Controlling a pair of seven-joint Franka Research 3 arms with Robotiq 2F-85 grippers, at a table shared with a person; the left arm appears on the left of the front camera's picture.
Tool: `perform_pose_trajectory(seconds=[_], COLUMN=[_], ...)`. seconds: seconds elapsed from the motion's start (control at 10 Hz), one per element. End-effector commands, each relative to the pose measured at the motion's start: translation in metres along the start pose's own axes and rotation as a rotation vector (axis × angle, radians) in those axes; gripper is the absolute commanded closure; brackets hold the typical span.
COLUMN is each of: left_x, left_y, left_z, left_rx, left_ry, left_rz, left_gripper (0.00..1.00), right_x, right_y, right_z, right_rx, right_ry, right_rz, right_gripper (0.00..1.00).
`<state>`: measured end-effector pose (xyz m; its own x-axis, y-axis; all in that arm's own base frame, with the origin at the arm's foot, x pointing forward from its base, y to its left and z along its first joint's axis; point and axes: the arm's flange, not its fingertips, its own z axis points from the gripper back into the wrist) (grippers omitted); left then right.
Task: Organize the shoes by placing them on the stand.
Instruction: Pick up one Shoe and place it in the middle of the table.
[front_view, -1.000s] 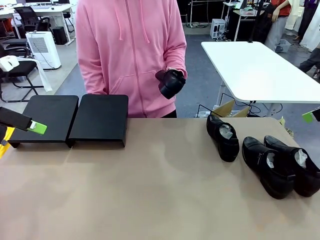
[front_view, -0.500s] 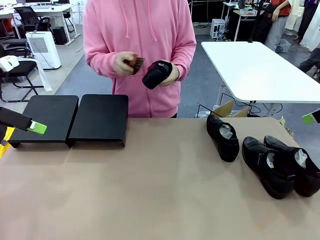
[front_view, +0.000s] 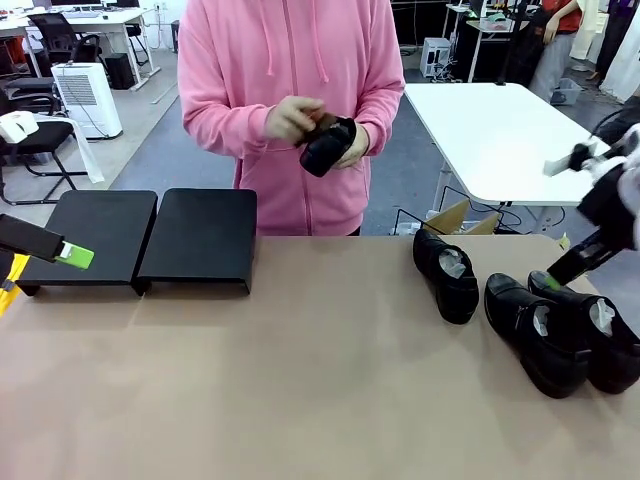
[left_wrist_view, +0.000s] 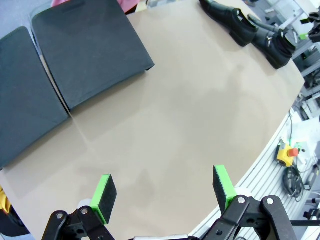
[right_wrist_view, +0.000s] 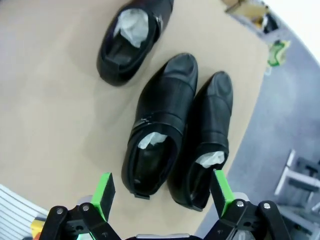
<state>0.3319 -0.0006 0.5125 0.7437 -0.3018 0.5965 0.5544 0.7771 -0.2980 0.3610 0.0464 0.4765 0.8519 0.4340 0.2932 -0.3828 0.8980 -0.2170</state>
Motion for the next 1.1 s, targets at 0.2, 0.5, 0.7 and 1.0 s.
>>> perform_pose_trajectory(seconds=[0.2,0.5,0.7,1.0], left_x=[0.0,0.0,0.0,0.0], left_y=[0.001,0.001,0.001,0.001], left_z=[0.001,0.001,0.001,0.001], left_rx=[-0.018,-0.018,-0.018,-0.018], left_ry=[-0.008,-0.008,-0.008,-0.008], left_rz=[-0.012,-0.012,-0.012,-0.012], left_gripper=[0.0,0.0,0.0,0.0], right_x=[0.009,0.001,-0.001,-0.008], right_y=[-0.011,-0.02,-0.028,-0.051], right_z=[-0.013,-0.022,-0.035,-0.061], right_rx=[-0.003,0.037,0.074,0.148], right_ry=[0.125,0.091,0.113,0.087], right_rz=[-0.116,-0.16,-0.181,-0.24], right_gripper=[0.0,0.42,0.42,0.42])
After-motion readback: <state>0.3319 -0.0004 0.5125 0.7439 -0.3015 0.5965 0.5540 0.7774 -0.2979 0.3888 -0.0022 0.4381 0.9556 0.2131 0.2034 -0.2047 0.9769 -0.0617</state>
